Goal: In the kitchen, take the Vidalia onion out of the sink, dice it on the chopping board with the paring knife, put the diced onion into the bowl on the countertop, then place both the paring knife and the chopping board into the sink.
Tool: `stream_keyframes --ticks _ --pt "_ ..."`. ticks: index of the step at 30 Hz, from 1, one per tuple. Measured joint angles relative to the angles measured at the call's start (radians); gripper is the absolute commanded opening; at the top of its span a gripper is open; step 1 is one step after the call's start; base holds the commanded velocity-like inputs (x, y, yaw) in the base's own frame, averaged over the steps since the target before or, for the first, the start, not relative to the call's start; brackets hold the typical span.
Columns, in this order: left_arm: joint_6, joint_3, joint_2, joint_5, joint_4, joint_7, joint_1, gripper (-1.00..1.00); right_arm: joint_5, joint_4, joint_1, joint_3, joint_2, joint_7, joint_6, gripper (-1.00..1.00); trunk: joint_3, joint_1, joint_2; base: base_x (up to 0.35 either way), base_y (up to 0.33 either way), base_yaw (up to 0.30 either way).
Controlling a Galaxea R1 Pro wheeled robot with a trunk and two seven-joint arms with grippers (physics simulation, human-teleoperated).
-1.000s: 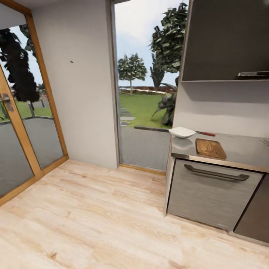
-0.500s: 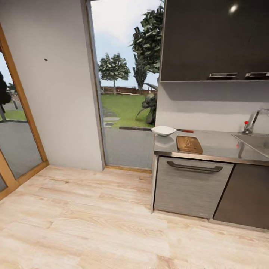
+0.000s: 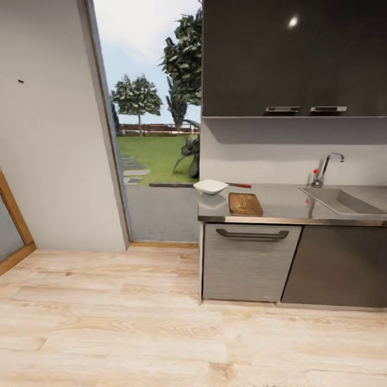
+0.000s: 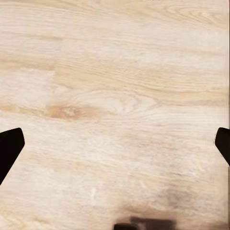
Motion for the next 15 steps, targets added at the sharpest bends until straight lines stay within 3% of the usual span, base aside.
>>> stream_keyframes --ticks 10,15 --pt "0.000 0.000 0.000 0.000 0.000 0.000 0.000 1.00 0.000 0.000 0.000 0.000 0.000 0.000 0.001 1.00 0.000 0.000 0.000 0.000 0.000 -0.285" --pt "0.000 0.000 0.000 0.000 0.000 0.000 0.000 1.00 0.000 0.000 0.000 0.000 0.000 -0.001 0.000 1.00 0.000 0.000 0.000 0.000 0.000 -0.121"
